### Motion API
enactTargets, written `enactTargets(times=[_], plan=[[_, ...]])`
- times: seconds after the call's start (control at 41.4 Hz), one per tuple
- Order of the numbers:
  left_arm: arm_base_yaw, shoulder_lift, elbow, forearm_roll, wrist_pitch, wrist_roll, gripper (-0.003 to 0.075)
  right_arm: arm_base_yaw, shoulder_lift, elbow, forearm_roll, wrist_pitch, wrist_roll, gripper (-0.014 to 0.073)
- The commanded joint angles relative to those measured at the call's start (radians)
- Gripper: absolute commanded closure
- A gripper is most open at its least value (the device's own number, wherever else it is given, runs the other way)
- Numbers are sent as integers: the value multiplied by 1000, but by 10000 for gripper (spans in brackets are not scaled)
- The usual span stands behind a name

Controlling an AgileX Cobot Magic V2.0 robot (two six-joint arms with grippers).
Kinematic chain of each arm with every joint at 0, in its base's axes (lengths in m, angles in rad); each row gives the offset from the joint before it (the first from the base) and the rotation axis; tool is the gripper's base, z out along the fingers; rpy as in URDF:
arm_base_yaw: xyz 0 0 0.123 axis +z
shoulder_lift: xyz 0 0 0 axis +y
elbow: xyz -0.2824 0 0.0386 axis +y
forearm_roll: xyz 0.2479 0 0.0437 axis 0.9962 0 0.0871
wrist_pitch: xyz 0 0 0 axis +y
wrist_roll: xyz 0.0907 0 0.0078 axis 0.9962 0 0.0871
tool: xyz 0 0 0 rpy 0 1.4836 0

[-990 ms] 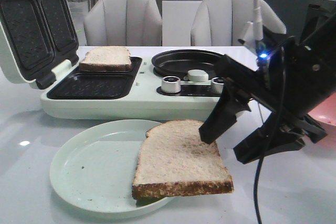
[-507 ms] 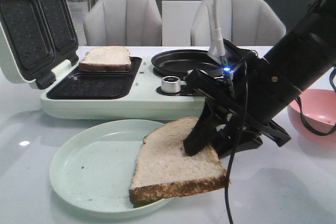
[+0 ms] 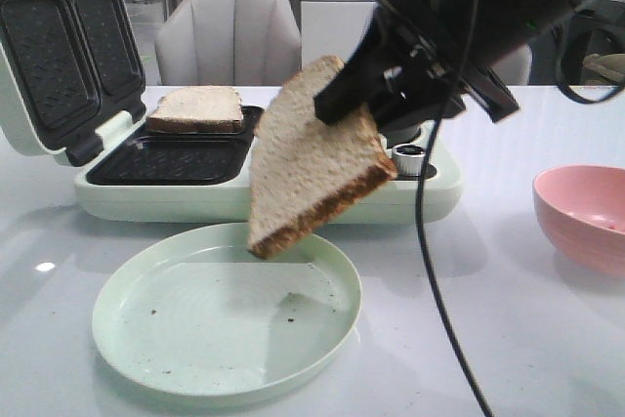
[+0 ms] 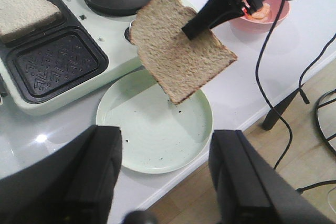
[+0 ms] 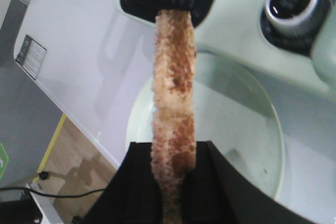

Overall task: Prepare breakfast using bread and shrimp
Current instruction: 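Carry the bread slice over and lay it in the nearer press plate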

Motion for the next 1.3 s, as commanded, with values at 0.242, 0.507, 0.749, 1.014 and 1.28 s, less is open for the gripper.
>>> enactTargets(times=[0.242,0.507,0.749,1.014,1.28], plan=[[-7,0,-27,18,-76,-3,284,97,173,-353,161,-142,-22,524],[-7,0,-27,18,-76,-3,284,100,409,-598,235,-121,-22,512],[-7,0,-27,18,-76,-3,284,101,523,-693,292,-79,-22,206],[-7,0,-27,18,-76,-3,284,93,523,-693,234,-70,-22,95],[-7,0,-27,20,-76,-3,284,78,398,-693,-69,-59,11,97]])
